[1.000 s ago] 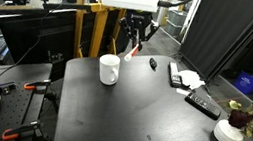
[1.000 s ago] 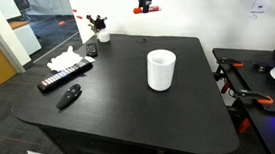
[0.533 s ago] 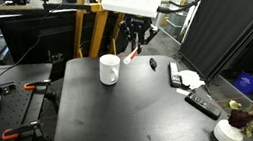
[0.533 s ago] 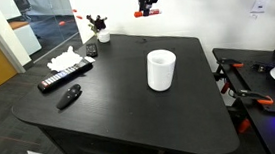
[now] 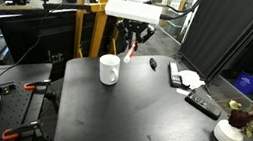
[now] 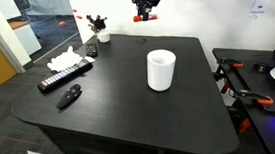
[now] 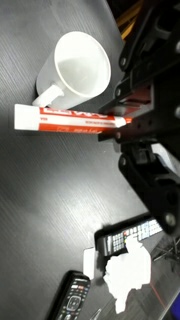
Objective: Put the marker in the cup
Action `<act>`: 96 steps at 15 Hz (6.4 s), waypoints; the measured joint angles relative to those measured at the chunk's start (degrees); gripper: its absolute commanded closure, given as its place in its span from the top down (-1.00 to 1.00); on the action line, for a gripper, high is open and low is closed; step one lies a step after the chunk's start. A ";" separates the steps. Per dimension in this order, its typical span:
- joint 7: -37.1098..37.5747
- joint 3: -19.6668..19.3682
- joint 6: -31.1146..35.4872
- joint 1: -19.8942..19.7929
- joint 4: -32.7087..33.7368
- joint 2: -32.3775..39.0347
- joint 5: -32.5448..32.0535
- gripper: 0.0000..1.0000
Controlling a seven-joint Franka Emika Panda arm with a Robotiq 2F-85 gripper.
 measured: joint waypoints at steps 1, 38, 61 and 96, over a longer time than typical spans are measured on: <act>-3.29 0.00 -0.41 0.13 0.08 0.19 2.05 -0.90; -68.00 -4.57 -44.02 -6.68 13.06 12.67 37.16 -0.90; -77.66 -5.95 -52.26 -8.01 13.21 23.56 43.97 -0.90; -53.54 -5.51 -46.29 -1.52 12.64 8.68 37.63 1.00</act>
